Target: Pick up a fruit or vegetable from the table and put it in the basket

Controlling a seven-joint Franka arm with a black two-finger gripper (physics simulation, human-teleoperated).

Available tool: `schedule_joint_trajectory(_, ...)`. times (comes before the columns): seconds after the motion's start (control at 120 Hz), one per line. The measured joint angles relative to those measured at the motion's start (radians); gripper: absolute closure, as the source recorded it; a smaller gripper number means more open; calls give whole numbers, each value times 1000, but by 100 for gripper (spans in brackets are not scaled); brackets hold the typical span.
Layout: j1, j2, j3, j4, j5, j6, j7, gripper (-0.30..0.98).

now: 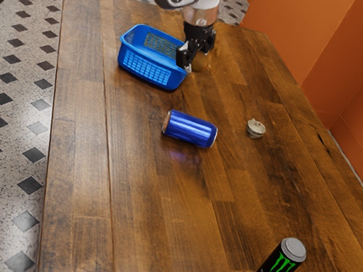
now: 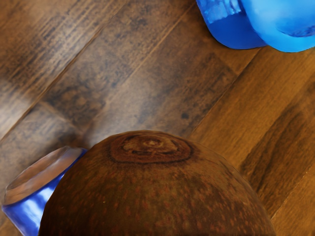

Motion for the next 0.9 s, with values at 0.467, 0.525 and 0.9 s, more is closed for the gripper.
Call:
schedule_joint_trajectory(0.467, 371, 123, 2, 90, -57, -22, 176, 36)
schedule_joint_trajectory(0.525, 371, 130, 6, 99, -76, -20, 205, 24)
schedule_joint_trajectory(0.9, 165, 173, -137, 305, -96, -79, 308, 2)
